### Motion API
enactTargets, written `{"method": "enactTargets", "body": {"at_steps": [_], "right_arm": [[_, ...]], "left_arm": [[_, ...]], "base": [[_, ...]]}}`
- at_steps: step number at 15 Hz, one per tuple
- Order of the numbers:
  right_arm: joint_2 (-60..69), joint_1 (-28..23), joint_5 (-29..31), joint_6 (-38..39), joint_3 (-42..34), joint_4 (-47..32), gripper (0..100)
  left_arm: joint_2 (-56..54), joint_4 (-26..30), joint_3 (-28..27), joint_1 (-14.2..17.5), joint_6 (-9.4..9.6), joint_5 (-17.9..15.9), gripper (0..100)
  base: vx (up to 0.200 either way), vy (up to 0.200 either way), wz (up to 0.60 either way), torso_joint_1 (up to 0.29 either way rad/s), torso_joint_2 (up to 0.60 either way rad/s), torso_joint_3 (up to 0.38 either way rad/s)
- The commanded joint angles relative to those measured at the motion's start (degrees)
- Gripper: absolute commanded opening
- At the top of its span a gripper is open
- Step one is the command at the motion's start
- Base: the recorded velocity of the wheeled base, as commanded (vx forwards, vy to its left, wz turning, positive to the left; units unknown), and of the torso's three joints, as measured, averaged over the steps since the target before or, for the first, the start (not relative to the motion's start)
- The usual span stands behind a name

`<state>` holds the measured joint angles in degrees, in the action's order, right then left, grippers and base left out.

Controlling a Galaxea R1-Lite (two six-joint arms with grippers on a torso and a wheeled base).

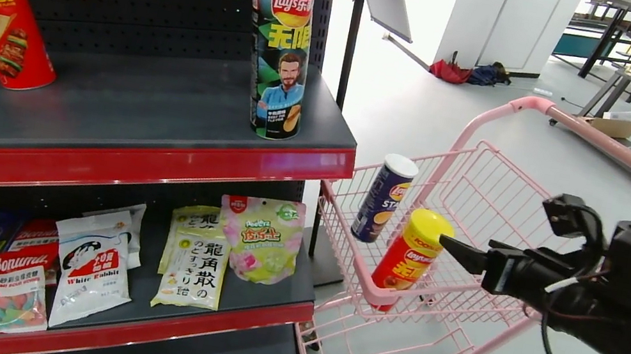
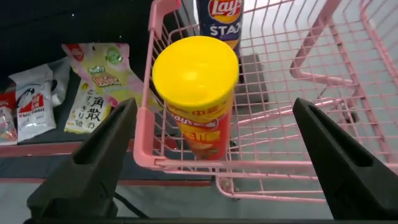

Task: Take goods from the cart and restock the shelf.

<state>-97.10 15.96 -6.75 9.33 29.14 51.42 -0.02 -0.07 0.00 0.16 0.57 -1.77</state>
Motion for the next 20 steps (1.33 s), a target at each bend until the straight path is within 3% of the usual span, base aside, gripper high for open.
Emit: {"method": "enactTargets", "body": {"at_steps": [1, 20], "right_arm": [[-10.1, 1.5, -0.1, 0.3, 3.1, 1.4, 100], [-21.9, 3.6, -0.2, 0.7, 11.4, 6.1, 100]], "left_arm": [[0.0, 0.0, 0.0, 0.0, 0.04, 0.0, 100], [0.0, -0.1, 0.0, 0.0, 0.57, 0.1, 100]], "base": [[0.000, 0.000, 0.00, 0.000, 0.00, 0.000], [0.000, 0.000, 0.00, 0.000, 0.00, 0.000]]}}
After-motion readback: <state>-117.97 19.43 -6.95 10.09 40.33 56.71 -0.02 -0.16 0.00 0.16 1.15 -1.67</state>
